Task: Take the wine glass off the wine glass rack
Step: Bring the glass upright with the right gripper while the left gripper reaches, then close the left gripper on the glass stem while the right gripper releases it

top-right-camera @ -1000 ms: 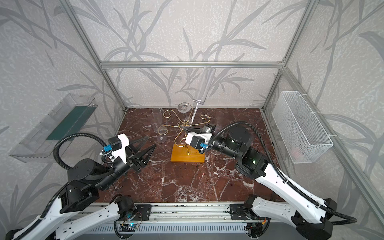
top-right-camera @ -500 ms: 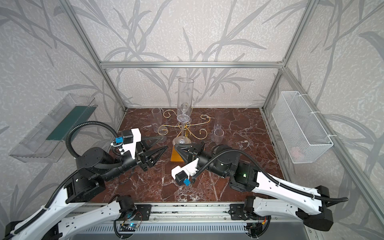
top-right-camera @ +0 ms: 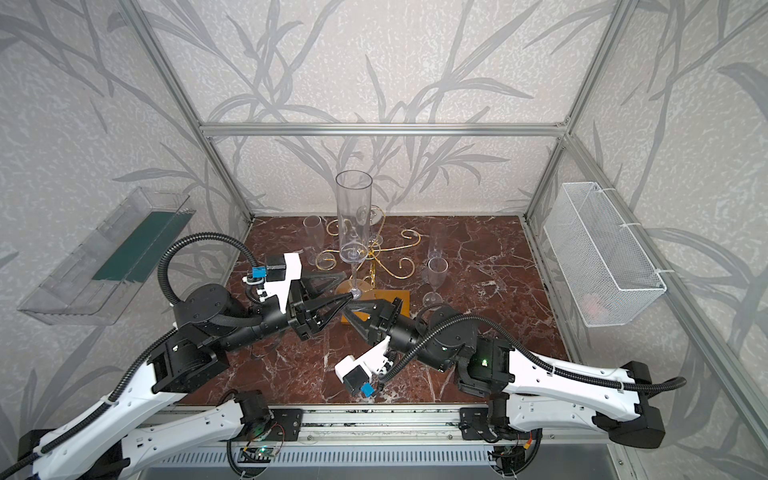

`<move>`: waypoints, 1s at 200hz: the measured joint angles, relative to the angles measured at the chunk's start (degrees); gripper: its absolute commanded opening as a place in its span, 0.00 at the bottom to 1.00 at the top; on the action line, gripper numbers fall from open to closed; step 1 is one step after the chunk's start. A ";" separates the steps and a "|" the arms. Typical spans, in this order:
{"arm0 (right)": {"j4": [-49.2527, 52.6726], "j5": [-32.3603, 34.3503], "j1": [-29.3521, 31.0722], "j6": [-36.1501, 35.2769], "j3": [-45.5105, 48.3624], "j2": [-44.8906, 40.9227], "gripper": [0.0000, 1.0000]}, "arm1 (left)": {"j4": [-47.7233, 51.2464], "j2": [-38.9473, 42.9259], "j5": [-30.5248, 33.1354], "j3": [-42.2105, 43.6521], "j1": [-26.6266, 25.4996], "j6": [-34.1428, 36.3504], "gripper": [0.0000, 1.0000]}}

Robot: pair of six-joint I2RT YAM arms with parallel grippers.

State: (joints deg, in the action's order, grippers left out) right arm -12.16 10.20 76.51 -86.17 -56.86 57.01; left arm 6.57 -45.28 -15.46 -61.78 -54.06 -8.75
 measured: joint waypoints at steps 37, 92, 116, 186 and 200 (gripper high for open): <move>0.07 0.92 1.84 -3.13 0.15 0.74 0.00 | -1.51 -0.59 -0.72 0.00 0.00 -0.33 0.42; 0.48 1.38 2.67 -4.74 0.15 1.49 0.00 | -2.67 -0.57 -1.57 0.02 0.00 -0.98 0.22; 0.61 1.38 2.78 -4.92 0.15 1.84 0.00 | -2.75 -0.57 -2.14 0.02 0.00 -1.27 0.06; 0.57 1.75 3.32 -5.07 0.02 2.27 0.24 | -2.54 -0.04 -2.23 0.66 0.17 -0.83 0.00; 0.44 1.31 3.45 -5.64 0.02 2.45 0.40 | -2.51 0.59 -2.10 1.33 0.09 -1.09 0.00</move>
State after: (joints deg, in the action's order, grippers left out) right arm -11.73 11.51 79.96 -91.81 -56.84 59.46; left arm 4.05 -44.69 -17.56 -60.45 -53.98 -9.85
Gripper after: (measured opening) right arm 0.274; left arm 0.070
